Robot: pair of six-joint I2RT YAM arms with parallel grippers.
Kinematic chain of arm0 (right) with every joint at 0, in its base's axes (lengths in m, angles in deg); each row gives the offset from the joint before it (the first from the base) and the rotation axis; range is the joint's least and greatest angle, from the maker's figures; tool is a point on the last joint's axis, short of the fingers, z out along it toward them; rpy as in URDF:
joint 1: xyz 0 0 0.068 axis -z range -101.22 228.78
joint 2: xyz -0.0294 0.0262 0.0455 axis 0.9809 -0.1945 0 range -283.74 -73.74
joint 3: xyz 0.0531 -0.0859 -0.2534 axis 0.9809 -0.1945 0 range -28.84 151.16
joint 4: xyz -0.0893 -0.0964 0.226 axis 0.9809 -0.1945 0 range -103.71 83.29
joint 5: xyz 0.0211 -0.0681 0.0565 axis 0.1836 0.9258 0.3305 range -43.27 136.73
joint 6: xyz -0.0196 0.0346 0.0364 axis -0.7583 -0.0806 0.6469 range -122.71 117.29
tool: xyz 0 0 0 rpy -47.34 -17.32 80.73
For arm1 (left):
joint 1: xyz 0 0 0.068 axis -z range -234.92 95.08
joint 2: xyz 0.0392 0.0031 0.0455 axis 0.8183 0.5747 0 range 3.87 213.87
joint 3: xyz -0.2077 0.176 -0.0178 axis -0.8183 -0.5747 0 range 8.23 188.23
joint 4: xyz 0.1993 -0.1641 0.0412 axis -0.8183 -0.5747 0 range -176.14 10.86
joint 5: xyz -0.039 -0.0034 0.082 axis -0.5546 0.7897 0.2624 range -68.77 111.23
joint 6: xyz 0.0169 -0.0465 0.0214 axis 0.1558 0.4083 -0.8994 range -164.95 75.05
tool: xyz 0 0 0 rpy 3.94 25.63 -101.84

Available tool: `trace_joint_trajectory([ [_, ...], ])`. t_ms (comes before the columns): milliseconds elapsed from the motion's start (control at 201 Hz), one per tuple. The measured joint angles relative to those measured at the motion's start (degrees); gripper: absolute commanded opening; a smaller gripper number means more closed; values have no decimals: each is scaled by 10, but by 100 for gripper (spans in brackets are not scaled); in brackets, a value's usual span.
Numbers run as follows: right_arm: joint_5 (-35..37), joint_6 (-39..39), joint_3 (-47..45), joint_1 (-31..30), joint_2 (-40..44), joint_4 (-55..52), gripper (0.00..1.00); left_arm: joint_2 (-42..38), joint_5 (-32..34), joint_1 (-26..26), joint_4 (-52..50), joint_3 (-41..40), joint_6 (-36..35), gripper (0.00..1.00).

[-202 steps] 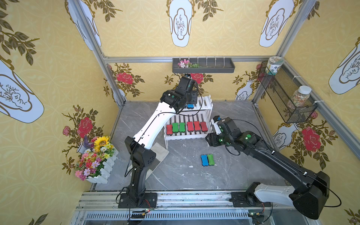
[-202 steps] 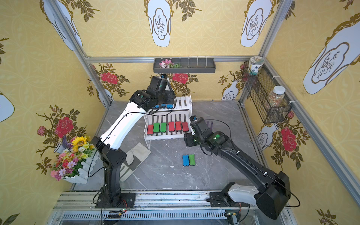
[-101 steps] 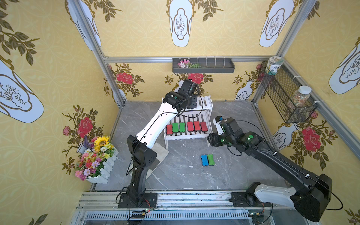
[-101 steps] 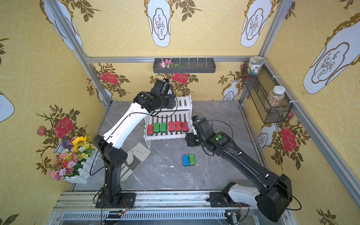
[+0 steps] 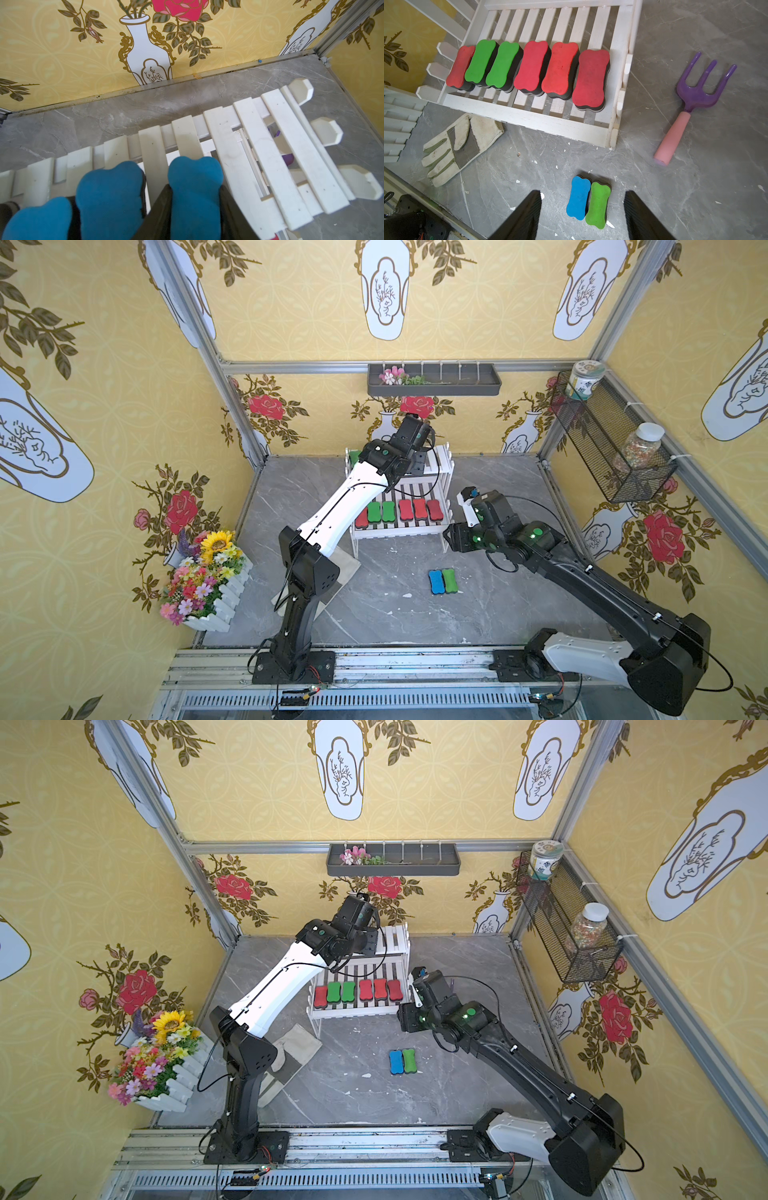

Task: Remove the whiteboard erasers from the shelf
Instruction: Pick up the whiteboard eraser from the shelf, then place the whiteboard eraser at the center of the board.

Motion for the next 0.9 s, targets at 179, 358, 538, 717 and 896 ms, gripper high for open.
trace_joint_trajectory([
  [179,0,1,-3,2,4,0,68,-22,-4,4,13,10,1,31],
  [358,5,4,-6,9,15,0,69,-95,-15,12,55,-58,40,30],
  [538,12,9,-19,23,34,1,69,-273,7,80,136,-325,91,32],
  [717,14,14,-25,40,54,1,69,-398,64,178,158,-532,190,30],
  [896,16,14,-23,51,63,4,69,-457,98,251,134,-661,328,30],
])
